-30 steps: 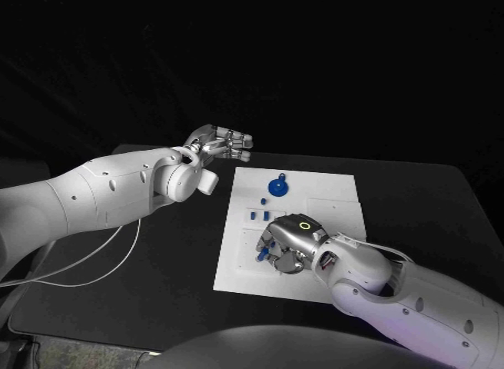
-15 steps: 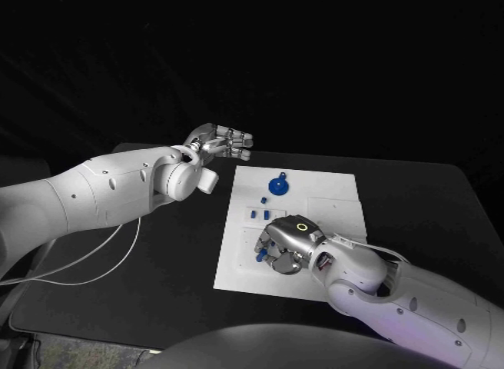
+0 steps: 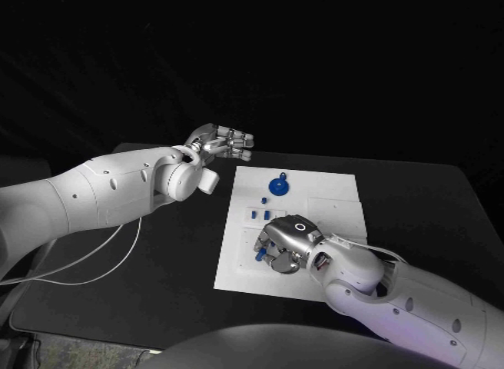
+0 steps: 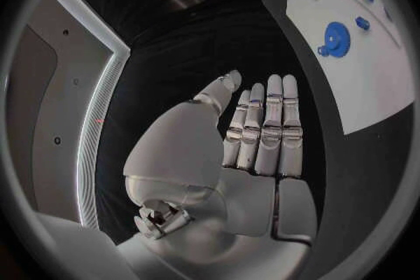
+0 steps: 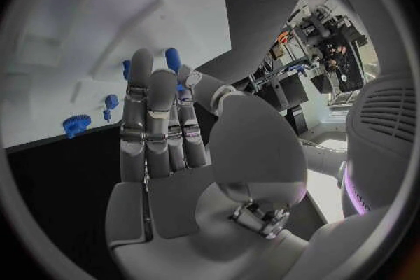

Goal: Assemble the parts on the task board

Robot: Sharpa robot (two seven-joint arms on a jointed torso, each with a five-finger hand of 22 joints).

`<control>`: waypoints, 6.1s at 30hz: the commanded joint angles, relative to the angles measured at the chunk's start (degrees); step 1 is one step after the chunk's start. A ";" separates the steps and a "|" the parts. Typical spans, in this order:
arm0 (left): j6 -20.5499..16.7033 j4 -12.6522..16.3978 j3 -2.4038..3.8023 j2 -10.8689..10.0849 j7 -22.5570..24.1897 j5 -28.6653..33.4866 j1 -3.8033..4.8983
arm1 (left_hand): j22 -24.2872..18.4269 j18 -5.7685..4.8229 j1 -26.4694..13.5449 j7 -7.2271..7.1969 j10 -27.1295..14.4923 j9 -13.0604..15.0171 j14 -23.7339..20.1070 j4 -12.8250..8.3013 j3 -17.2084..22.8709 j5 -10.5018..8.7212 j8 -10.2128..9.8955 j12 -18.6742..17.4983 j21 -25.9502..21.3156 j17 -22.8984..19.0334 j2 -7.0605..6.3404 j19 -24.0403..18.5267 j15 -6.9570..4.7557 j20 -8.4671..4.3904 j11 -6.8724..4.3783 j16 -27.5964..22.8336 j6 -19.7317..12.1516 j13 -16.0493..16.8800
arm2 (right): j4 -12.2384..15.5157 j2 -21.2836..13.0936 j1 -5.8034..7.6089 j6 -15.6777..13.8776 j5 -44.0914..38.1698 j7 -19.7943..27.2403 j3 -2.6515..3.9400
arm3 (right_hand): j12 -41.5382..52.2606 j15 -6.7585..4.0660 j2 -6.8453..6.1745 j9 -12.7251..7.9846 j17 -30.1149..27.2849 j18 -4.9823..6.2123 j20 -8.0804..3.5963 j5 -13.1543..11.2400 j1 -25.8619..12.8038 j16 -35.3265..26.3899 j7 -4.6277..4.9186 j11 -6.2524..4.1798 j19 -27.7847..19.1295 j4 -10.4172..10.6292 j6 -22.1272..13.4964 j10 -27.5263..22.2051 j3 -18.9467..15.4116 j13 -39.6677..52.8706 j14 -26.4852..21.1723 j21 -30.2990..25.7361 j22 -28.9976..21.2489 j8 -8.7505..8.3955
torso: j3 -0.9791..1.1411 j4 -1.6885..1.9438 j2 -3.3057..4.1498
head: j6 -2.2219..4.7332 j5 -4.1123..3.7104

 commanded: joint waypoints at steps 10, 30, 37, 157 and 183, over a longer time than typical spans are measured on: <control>0.94 0.04 0.04 0.19 0.56 0.12 0.02 | -0.20 -0.27 0.02 0.05 -0.23 -0.01 -0.43 0.34 0.06 -0.19 -0.13 0.24 -0.39 0.03 -0.01 0.48 -0.11 0.07 -0.03 -0.14 -0.10 0.06 | -0.44 0.13 -0.05 1.67 -2.05 -1.62 -0.08 | 0.39 -0.25 0.54 0.08 0.12 0.89 -0.33 0.37 -0.21 -0.26 0.03 -1.86 0.07 -0.40 0.48 2.22 0.09 0.21 -0.01 -0.50 0.16 0.37 | 0.04 -0.08 -0.02 | -0.08 0.00; 0.96 0.02 0.04 0.31 0.51 0.12 0.01 | -0.20 -0.27 0.02 0.05 -0.23 -0.01 -0.43 0.34 0.06 -0.19 -0.13 0.24 -0.39 0.03 -0.01 0.48 -0.11 0.07 -0.03 -0.14 -0.10 0.06 | -0.91 1.33 -0.05 3.10 -2.68 -1.78 -1.01 | 0.37 -0.17 0.61 0.07 0.12 0.86 -0.31 0.37 -0.34 -0.37 0.04 -1.85 -0.01 -0.53 0.46 2.13 -0.02 0.20 -0.02 -0.67 0.33 0.37 | 0.02 -0.03 0.00 | -0.40 -0.13; 1.03 -0.02 0.04 0.42 0.50 0.12 0.01 | -0.20 -0.27 0.02 0.05 -0.23 -0.01 -0.43 0.34 0.06 -0.19 -0.13 0.24 -0.39 0.03 -0.01 0.48 -0.11 0.07 -0.03 -0.14 -0.10 0.06 | -1.01 1.82 -0.05 3.82 -3.20 -2.36 -1.41 | 0.36 -0.01 0.56 0.04 0.05 1.00 -0.13 0.42 -0.46 -0.48 0.16 -1.73 -0.13 -0.66 0.13 1.77 -0.13 0.20 0.01 -0.77 0.56 0.33 | 0.00 -0.04 -0.02 | -0.36 -0.16; 4.81 -1.12 -0.08 -0.90 2.97 -1.08 -1.54 | -22.30 -1.49 -0.94 0.05 1.70 0.02 -0.88 7.39 -19.93 -9.67 -0.09 0.35 -0.03 1.58 0.41 4.07 0.36 0.81 -0.25 -0.10 -1.35 0.19 | 1.46 -17.79 1.32 21.24 33.85 -32.39 6.74 | 49.69 -3.63 -6.59 67.64 23.14 -3.23 -3.54 0.54 -20.73 11.68 -5.24 -7.63 2.76 20.67 -4.96 2.54 -10.78 65.64 -0.39 10.81 -13.02 0.48 | 0.00 -1.17 -1.90 | -0.85 -7.02; 5.93 -0.96 -0.09 -1.04 1.72 -1.22 -1.54 | -23.78 -1.38 -2.88 0.56 0.58 -0.10 -1.52 9.36 -18.84 -9.65 -0.22 0.37 0.11 1.65 -0.45 3.89 0.64 1.09 0.17 -0.12 -4.58 0.21 | -2.77 -13.91 1.32 21.52 33.50 -32.71 4.30 | 49.62 -3.77 -6.59 67.60 23.74 -3.62 -3.84 0.34 -20.98 11.47 -5.26 -7.70 2.77 26.25 -4.96 2.62 -13.36 65.93 -0.33 10.88 -13.28 0.47 | -0.08 -1.13 -1.91 | -1.12 -6.70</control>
